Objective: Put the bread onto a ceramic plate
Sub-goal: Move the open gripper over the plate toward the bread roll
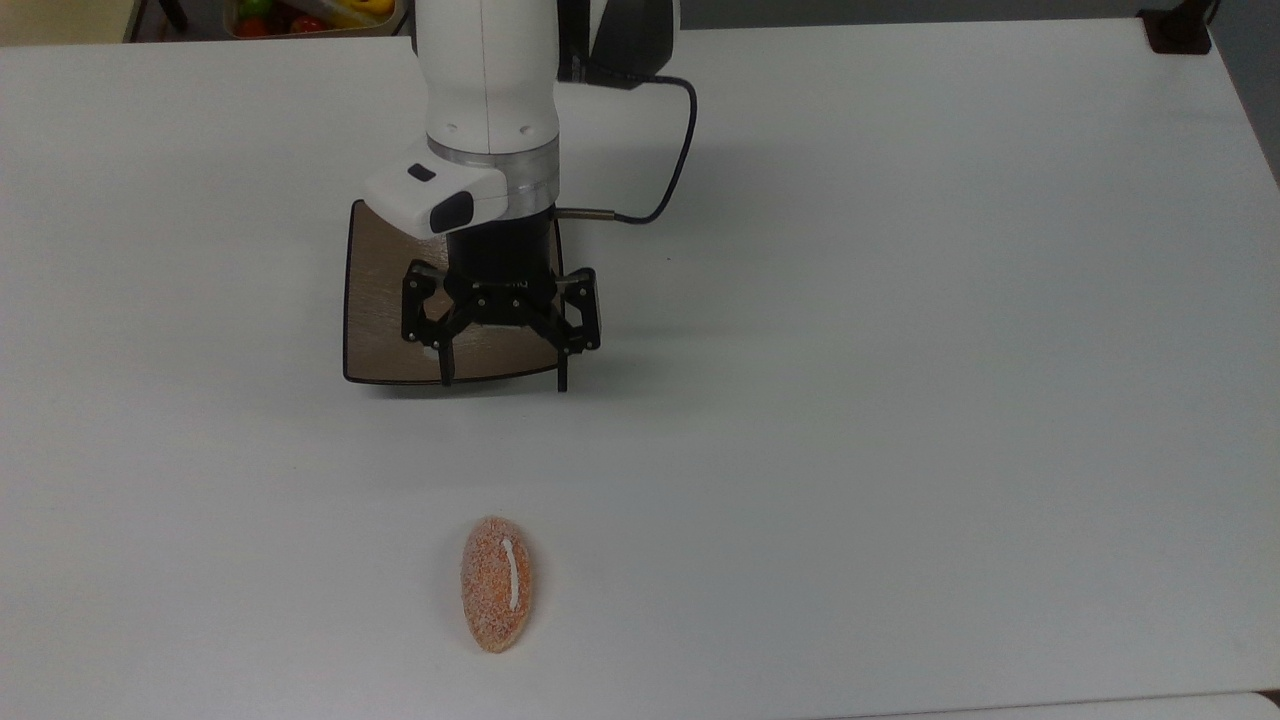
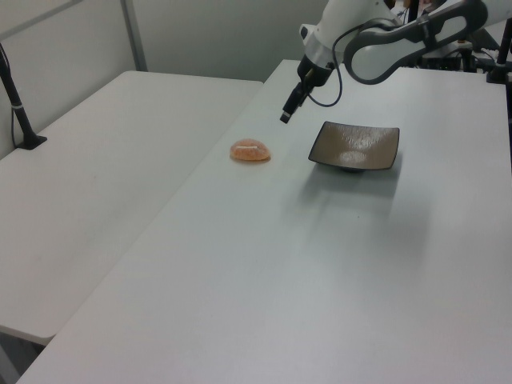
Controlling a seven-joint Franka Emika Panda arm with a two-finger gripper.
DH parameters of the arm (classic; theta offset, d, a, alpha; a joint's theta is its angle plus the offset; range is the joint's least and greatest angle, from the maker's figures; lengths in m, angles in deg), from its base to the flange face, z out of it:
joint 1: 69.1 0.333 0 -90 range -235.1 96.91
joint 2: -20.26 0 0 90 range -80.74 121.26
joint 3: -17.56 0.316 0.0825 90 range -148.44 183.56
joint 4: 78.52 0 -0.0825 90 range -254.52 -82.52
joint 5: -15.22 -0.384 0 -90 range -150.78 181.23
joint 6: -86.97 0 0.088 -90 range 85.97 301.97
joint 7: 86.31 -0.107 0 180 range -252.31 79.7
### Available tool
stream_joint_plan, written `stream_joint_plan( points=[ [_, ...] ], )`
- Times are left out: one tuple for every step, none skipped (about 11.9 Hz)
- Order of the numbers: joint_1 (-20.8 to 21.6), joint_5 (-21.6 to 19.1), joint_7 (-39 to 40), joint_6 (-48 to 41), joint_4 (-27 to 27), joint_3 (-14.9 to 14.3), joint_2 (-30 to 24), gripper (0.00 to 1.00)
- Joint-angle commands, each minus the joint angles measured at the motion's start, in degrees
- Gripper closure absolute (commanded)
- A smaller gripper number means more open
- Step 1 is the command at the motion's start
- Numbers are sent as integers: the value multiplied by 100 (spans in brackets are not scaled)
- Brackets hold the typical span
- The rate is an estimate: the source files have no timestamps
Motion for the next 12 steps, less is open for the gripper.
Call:
stream_joint_plan(
  points=[
    [21, 158, -17, 528, 604, -32, 570, 0],
    [12, 194, -26, 703, 753, -32, 780, 0],
    [12, 281, -43, 949, 885, -32, 1026, 0],
    [12, 291, -44, 1168, 1000, -32, 1229, 0],
    [12, 299, -44, 1284, 1158, -58, 1457, 0],
    [12, 300, -44, 1337, 1438, -85, 1720, 0],
    [21, 300, -44, 1355, 1736, -111, 1975, 0],
    [21, 300, -52, 1381, 1896, -155, 2143, 0],
    [38, 300, -44, 1512, 1958, -190, 2223, 0],
    [56, 308, -44, 1688, 1976, -208, 2337, 0],
    [56, 308, -44, 1733, 2107, -269, 2477, 0],
    [65, 308, -44, 1733, 2195, -278, 2592, 0]
  ],
)
